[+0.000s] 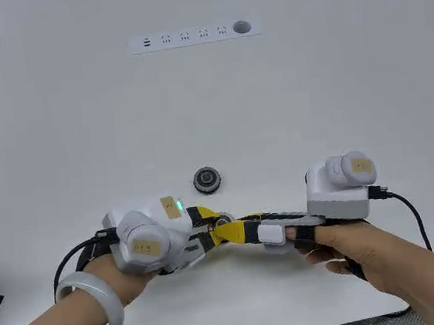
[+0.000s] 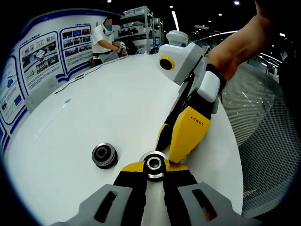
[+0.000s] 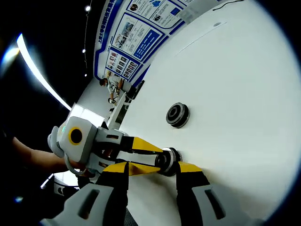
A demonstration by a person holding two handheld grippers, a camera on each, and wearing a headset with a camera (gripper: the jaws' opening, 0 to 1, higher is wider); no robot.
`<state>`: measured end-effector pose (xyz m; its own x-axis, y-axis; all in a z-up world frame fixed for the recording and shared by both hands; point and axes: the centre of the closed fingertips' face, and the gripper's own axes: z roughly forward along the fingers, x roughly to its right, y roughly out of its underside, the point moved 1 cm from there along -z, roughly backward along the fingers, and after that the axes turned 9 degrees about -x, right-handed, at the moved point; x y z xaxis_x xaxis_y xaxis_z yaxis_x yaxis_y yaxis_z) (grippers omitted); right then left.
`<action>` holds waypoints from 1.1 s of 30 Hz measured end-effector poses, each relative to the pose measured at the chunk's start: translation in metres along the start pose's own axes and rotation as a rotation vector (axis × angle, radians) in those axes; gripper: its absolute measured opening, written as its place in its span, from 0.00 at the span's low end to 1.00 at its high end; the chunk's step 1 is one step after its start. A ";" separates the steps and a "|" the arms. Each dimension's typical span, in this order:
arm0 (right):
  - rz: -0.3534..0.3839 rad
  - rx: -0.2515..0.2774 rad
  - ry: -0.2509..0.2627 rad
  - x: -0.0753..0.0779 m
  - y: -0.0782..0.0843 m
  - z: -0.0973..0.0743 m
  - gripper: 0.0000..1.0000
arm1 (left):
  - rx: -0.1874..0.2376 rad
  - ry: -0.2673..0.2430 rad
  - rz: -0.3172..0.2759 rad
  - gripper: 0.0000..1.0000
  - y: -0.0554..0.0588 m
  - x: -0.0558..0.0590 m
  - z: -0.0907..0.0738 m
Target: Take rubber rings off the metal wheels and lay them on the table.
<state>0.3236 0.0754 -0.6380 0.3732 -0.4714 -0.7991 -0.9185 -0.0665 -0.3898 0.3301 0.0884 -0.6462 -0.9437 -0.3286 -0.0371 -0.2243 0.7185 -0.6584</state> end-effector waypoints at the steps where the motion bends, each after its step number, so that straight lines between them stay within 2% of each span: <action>1: 0.006 0.001 -0.004 0.000 0.000 -0.001 0.42 | 0.001 0.001 -0.001 0.12 0.000 0.000 0.000; 10: 0.011 0.003 -0.002 0.000 0.000 -0.003 0.41 | 0.000 0.000 -0.002 0.12 0.000 0.000 0.000; 17: 0.004 0.008 0.001 0.001 -0.002 -0.005 0.34 | 0.001 -0.002 -0.002 0.12 0.000 0.001 0.000; 22: -0.004 0.002 0.035 0.008 -0.002 -0.005 0.26 | 0.001 -0.002 -0.003 0.12 0.000 0.001 0.000; 24: -0.014 -0.003 0.066 0.013 -0.002 -0.004 0.20 | 0.002 -0.002 -0.003 0.12 0.001 0.001 0.000; 33: -0.010 -0.010 0.097 0.019 -0.003 -0.004 0.11 | 0.003 -0.001 -0.002 0.12 0.001 0.001 0.000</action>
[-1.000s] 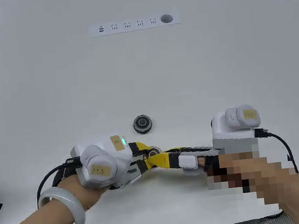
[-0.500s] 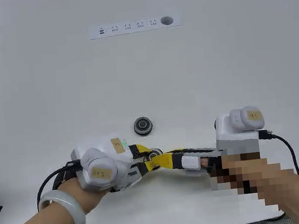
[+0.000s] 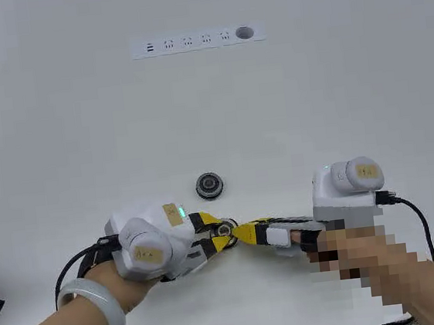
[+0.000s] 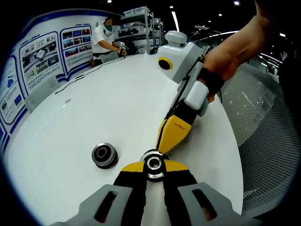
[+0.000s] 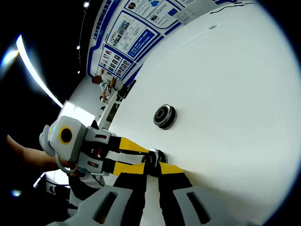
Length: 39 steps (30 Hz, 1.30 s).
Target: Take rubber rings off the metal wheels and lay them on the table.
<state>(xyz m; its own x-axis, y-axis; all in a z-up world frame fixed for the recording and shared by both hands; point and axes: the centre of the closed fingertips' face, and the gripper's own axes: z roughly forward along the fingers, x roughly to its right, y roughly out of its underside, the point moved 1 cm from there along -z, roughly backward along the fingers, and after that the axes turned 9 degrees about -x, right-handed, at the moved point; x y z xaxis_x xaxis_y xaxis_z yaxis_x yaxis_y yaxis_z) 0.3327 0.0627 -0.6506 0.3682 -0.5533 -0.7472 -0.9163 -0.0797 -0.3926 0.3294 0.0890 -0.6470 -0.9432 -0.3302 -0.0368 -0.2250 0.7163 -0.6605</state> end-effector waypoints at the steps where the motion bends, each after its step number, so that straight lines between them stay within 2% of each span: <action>1: -0.002 -0.002 0.006 0.001 0.000 0.000 0.09 | 0.000 0.000 0.000 0.12 0.000 0.000 0.000; 6: -0.009 -0.008 0.032 0.005 0.000 0.001 0.04 | -0.001 -0.001 0.000 0.12 0.000 0.000 0.000; 20: -0.038 -0.023 0.066 0.005 -0.001 0.001 0.02 | 0.000 -0.002 0.004 0.12 0.000 0.000 0.000; 39: -0.030 0.002 0.033 -0.006 -0.002 0.002 0.01 | 0.001 -0.002 0.006 0.12 0.000 0.000 0.000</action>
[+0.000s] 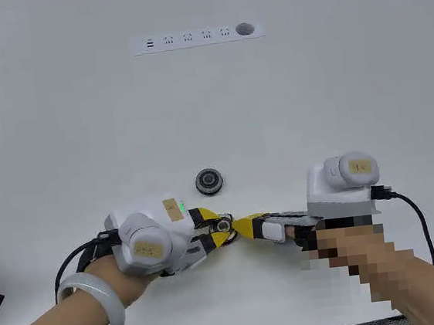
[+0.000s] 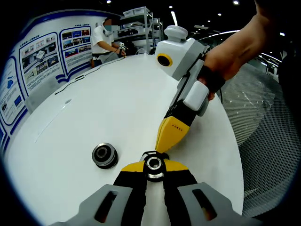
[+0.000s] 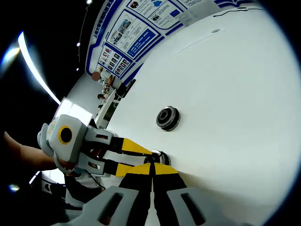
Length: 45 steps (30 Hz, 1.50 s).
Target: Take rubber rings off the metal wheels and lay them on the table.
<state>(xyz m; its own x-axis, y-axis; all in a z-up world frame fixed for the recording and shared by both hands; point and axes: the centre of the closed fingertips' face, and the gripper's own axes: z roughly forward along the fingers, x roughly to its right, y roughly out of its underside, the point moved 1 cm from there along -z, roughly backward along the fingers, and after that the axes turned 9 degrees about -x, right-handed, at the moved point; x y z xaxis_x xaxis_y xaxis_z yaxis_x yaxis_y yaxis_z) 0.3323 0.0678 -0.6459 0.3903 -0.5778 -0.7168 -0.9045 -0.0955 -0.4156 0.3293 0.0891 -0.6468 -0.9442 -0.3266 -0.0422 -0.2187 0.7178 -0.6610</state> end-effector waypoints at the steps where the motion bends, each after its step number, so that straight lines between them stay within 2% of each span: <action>1: 0.000 0.001 -0.002 -0.001 0.000 0.000 0.01 | 0.000 0.000 0.000 0.12 0.000 0.000 0.000; 5: 0.000 0.003 -0.012 -0.004 -0.001 0.001 0.01 | 0.000 0.000 0.000 0.12 0.000 0.000 0.000; 7: 0.011 0.010 -0.047 -0.011 -0.002 0.002 0.01 | 0.000 0.000 0.002 0.12 0.000 0.000 0.000; 8: 0.004 0.048 -0.076 -0.017 -0.009 0.002 0.01 | 0.000 0.000 0.001 0.12 0.000 0.000 0.000; 9: -0.002 0.062 -0.104 -0.025 -0.013 0.003 0.01 | 0.000 -0.001 0.001 0.12 0.000 0.000 0.000; 10: 0.006 0.037 -0.076 -0.022 -0.010 0.003 0.01 | -0.001 -0.001 0.002 0.12 0.000 0.000 0.000; 11: -0.039 0.028 -0.047 -0.018 -0.010 0.005 0.01 | -0.001 -0.002 0.001 0.12 0.000 0.000 0.000; 13: -0.002 0.030 -0.062 -0.018 -0.009 0.005 0.01 | -0.001 -0.002 0.001 0.12 0.000 0.000 0.000; 25: 0.024 0.027 0.000 -0.004 -0.008 0.002 0.02 | 0.005 -0.012 0.015 0.14 0.000 0.000 -0.001; 29: 0.025 0.025 0.003 -0.004 -0.007 0.001 0.02 | 0.045 -0.032 -0.010 0.18 -0.003 -0.003 -0.009; 38: 0.031 0.027 0.001 -0.004 -0.007 0.000 0.02 | 0.048 -0.052 -0.047 0.33 0.008 -0.009 -0.017; 45: 0.031 0.033 -0.013 -0.009 -0.007 0.000 0.02 | 0.051 -0.048 -0.052 0.38 0.011 -0.006 -0.020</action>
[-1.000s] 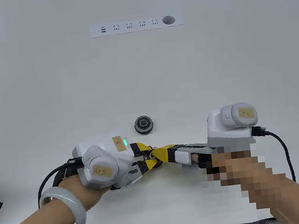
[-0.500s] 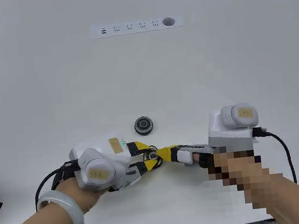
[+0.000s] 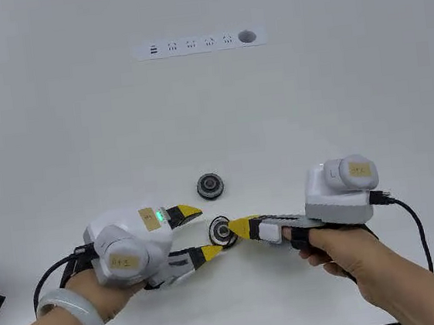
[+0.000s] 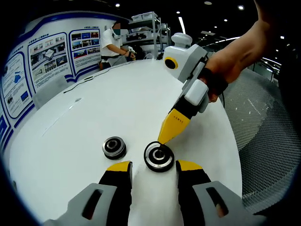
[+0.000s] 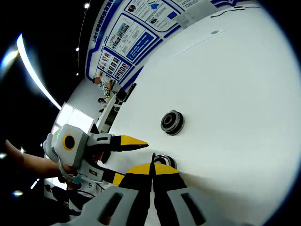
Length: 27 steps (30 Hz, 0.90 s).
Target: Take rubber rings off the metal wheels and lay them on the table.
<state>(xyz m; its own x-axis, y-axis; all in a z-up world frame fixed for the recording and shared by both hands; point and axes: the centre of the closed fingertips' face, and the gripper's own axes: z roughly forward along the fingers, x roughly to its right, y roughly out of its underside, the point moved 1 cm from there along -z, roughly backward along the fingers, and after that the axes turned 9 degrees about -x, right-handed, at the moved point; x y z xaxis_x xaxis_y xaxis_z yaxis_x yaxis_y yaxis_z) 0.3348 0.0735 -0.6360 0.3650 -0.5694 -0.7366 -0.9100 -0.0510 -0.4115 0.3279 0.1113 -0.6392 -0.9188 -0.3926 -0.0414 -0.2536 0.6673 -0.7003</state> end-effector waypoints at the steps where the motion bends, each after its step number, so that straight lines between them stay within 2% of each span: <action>1: -0.001 0.001 -0.002 -0.001 0.000 0.000 0.02 | -0.003 -0.002 0.003 0.39 0.001 0.000 0.000; 8: 0.004 0.011 -0.024 -0.009 0.000 -0.003 0.02 | -0.004 -0.005 -0.010 0.46 0.007 0.001 -0.002; 13: 0.019 0.041 -0.055 -0.017 -0.005 -0.008 0.02 | -0.001 -0.012 -0.027 0.51 0.012 0.000 -0.006; 16: 0.033 0.068 -0.065 -0.019 -0.010 -0.013 0.02 | 0.016 -0.020 -0.048 0.54 0.012 -0.001 -0.009; 20: 0.046 0.097 -0.057 -0.014 -0.015 -0.022 0.02 | 0.025 -0.030 -0.077 0.62 0.014 -0.004 -0.010; 27: 0.087 0.146 -0.012 0.009 -0.023 -0.039 0.02 | 0.025 -0.045 -0.098 0.62 0.016 -0.006 -0.012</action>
<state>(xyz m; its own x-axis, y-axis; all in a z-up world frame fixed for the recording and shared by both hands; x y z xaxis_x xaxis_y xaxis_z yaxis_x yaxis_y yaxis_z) 0.3509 0.0380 -0.6123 0.2892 -0.5570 -0.7785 -0.9004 0.1180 -0.4188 0.3257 0.1323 -0.6418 -0.8753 -0.4836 -0.0037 -0.3333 0.6087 -0.7200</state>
